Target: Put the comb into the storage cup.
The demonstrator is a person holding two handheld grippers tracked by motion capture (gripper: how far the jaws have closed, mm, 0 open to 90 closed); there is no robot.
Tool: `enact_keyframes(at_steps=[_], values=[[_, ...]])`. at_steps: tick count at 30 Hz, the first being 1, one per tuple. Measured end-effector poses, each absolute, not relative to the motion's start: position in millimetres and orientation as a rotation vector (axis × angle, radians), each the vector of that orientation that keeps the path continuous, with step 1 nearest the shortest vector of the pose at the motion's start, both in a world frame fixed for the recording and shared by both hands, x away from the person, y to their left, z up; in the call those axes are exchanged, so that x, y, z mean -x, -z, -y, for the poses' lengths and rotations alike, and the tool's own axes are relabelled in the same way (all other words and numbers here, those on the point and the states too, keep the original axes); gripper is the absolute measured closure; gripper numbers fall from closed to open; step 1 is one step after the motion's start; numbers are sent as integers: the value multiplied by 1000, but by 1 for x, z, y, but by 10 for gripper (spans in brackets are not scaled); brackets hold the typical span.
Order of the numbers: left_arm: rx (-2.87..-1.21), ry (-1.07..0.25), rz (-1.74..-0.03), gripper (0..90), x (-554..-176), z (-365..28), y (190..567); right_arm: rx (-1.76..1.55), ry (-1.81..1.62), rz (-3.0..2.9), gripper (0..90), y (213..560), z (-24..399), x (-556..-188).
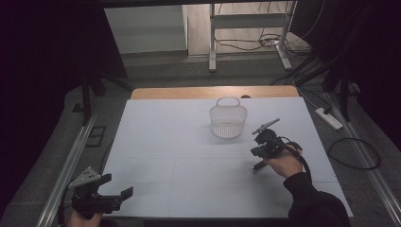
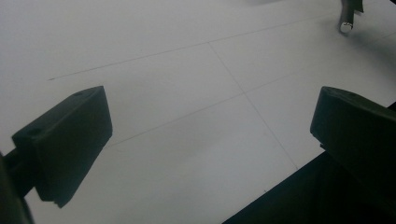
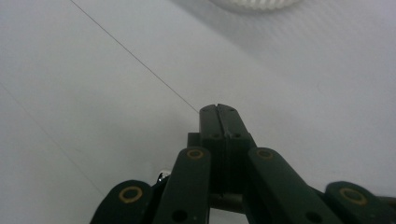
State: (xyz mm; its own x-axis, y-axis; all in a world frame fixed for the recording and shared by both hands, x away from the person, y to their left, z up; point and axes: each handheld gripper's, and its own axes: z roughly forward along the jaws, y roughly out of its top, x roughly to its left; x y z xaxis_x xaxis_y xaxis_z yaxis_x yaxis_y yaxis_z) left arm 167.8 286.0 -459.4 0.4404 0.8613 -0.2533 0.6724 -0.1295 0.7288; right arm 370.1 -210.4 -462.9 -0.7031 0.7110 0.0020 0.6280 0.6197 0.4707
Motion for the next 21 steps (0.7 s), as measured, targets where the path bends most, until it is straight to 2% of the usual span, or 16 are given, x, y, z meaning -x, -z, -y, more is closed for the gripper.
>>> enact_keyframes(at_steps=[21], values=[[-1870, -286, -1295, 0, -168, -286, 459, -1108, -563, -2723, 894, 496, 208, -369]])
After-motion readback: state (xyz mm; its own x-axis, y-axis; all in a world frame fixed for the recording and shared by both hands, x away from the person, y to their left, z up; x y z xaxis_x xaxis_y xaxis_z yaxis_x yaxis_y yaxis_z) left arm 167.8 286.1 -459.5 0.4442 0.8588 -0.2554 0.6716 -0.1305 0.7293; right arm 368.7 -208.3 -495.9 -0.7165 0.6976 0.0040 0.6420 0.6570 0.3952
